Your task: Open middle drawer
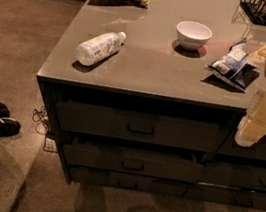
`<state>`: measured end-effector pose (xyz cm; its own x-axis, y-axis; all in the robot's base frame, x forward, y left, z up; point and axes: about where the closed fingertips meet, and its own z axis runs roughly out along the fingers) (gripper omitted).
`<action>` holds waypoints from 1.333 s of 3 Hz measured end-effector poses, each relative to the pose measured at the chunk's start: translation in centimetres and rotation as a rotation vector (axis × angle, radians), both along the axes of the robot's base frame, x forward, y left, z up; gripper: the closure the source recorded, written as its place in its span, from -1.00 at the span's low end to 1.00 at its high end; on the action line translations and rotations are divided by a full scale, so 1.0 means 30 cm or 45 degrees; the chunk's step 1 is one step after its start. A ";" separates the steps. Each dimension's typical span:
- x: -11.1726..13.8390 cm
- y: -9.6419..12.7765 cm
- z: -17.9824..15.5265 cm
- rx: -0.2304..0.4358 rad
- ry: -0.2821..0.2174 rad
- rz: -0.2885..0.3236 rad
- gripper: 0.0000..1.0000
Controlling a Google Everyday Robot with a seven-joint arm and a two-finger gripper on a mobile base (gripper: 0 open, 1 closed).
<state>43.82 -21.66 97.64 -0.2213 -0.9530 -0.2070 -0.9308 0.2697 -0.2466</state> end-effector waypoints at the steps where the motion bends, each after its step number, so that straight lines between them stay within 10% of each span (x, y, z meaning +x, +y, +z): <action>1: -0.006 0.001 -0.045 0.033 0.019 -0.006 -1.00; 4: 0.009 -0.029 -0.215 0.045 0.126 0.049 -1.00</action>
Offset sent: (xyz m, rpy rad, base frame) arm -0.0039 -0.0011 -0.0371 0.0596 0.0586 -0.0092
